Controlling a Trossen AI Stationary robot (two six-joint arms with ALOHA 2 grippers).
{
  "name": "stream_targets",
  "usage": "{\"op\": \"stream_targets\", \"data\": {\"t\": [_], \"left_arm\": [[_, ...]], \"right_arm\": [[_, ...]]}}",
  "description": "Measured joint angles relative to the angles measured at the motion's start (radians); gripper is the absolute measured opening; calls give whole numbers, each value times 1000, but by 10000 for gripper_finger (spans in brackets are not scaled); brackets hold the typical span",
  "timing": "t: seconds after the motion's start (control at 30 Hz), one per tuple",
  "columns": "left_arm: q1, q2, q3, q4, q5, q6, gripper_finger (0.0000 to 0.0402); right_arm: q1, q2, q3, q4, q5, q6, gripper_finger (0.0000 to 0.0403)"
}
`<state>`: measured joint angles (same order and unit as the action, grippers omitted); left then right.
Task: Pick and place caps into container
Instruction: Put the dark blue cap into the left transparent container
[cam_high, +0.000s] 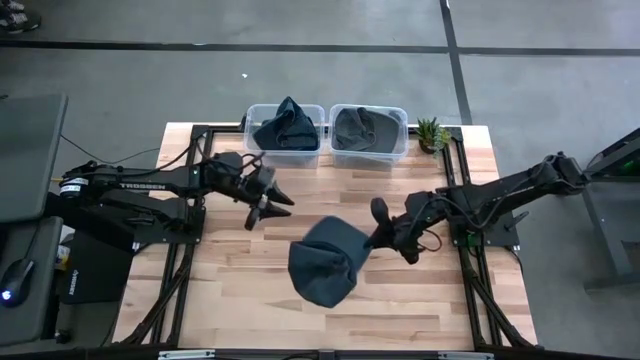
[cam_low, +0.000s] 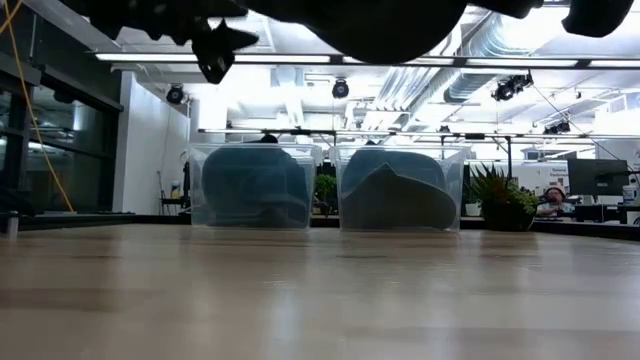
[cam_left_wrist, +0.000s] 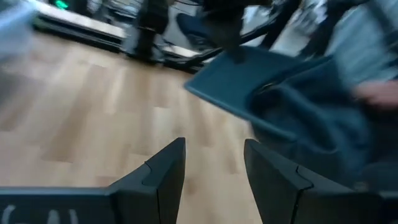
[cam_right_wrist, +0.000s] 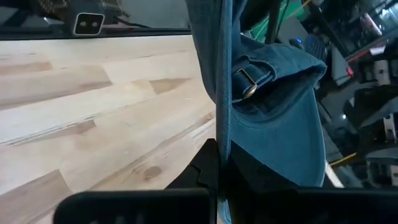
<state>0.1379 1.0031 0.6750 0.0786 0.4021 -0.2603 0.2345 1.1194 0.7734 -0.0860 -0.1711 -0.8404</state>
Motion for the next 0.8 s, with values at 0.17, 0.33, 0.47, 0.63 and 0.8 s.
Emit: {"op": "stream_targets", "data": {"t": [0.17,0.33,0.47,0.63,0.8], "left_arm": [[0,0,0,26,61,-234,162],[0,37,1,45,67,-466,162],[0,97,0,94,110,-593,162],[0,187,0,222,160,-683,162],[21,217,1,272,194,-717,162]], "right_arm": [[20,0,0,0,8,-41,2],[24,1,0,3,23,-72,1],[16,1,0,15,31,-107,1],[1,2,0,5,40,-111,1],[-5,37,0,4,40,-119,1]]}}
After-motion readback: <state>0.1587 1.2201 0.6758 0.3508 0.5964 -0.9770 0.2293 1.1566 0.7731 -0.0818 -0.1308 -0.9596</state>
